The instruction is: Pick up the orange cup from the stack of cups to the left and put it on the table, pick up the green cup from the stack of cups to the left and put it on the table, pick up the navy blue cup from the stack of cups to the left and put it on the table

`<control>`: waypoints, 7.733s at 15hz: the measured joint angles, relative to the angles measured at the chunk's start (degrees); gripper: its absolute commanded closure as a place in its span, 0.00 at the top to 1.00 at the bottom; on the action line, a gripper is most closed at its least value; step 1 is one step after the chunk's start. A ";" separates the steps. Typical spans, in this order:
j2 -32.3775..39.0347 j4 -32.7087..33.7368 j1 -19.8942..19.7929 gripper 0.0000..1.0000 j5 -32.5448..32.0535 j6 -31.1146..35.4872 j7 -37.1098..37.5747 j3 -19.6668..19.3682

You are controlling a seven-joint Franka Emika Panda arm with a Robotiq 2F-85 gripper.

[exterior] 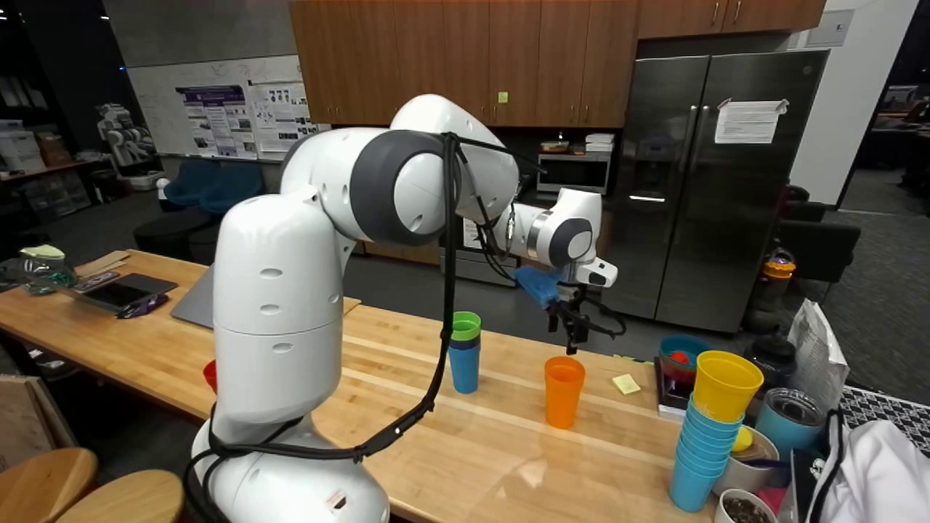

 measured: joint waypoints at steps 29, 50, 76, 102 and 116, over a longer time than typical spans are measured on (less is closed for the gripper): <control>-8.54 -10.32 6.59 0.55 0.70 -0.60 -15.21 11.50; -9.45 -11.01 6.88 0.01 0.61 -0.59 -15.93 11.68; -37.26 -20.99 6.10 0.01 1.81 -0.41 -22.41 11.09; -30.72 -31.60 -10.71 0.01 6.44 -0.30 -11.97 -1.11; -18.17 -29.90 -10.89 0.01 6.38 4.03 -6.40 -1.39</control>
